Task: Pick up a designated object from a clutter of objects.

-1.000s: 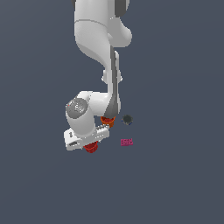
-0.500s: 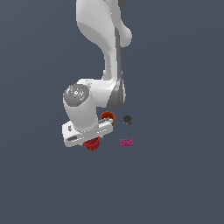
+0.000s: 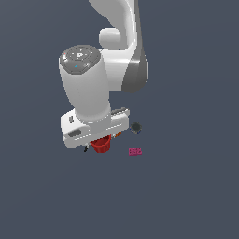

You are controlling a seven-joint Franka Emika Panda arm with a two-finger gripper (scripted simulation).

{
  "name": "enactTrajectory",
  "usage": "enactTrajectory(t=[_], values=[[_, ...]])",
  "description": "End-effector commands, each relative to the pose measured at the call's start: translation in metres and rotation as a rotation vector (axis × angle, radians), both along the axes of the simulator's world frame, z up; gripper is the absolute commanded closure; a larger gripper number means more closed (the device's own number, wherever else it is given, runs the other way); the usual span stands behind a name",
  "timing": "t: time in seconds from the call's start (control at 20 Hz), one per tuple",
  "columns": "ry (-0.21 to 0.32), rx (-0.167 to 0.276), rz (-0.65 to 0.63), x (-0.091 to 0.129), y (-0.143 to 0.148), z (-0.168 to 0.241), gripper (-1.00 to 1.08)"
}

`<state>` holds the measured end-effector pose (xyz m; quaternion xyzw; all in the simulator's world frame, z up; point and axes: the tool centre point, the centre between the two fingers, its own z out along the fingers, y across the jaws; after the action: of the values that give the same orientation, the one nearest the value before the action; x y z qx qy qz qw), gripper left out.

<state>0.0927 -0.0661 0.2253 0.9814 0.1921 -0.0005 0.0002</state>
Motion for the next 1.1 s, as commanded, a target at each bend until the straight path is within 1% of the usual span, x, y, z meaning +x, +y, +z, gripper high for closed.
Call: enactTrajectory(t=[0.0,0.6,0.8,1.05], values=[[-0.001,0.000,0.000,0.004,0.007,0.029,1.08],[-0.001,0.000,0.000,0.022,0.037,0.149,1.08],[-0.001,0.000,0.000,0.028,0.044,0.178,1.08],[-0.001,0.000,0.000,0.033,0.050,0.202,1.08]])
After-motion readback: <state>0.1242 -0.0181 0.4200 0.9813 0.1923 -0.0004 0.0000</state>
